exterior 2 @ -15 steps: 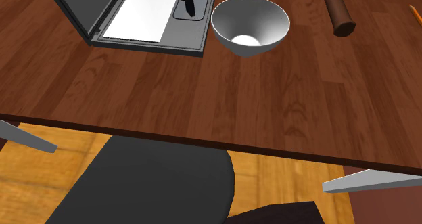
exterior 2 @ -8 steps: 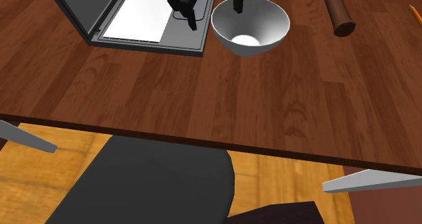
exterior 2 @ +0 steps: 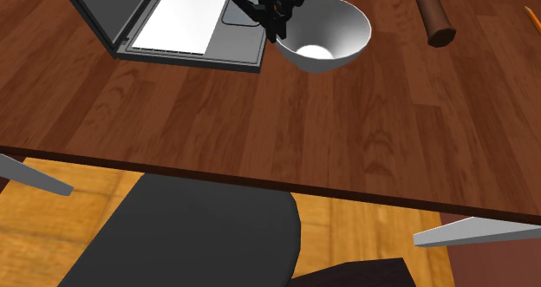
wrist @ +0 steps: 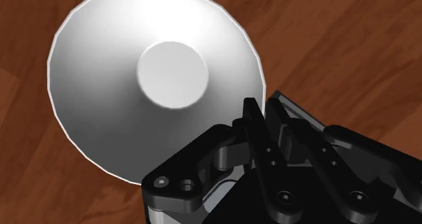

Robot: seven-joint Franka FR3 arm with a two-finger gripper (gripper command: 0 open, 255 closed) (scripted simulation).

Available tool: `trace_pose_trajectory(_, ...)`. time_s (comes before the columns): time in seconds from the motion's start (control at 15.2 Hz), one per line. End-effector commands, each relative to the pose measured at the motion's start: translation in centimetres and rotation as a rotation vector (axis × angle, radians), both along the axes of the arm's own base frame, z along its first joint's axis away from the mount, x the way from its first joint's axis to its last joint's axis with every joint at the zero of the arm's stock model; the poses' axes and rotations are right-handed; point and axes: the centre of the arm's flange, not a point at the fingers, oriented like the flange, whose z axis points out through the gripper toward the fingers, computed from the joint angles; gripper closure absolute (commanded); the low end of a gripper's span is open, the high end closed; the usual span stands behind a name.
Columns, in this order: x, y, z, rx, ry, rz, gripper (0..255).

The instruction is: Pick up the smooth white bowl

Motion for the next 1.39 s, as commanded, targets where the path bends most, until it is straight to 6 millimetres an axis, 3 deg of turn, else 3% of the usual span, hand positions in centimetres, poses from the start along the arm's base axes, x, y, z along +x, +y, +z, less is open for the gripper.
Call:
trace_pose_trajectory(0.0,0.0,0.0,0.0,0.000,0.001,0.000,255)
trace_pose_trajectory(0.2,0.0,-0.1,-0.1,0.000,0.001,0.000,255)
trace_pose_trajectory(1.19,0.0,-0.1,7.9,0.000,0.001,0.000,255)
trace_pose_trajectory(1.32,0.0,-0.1,7.9,0.000,0.001,0.000,255)
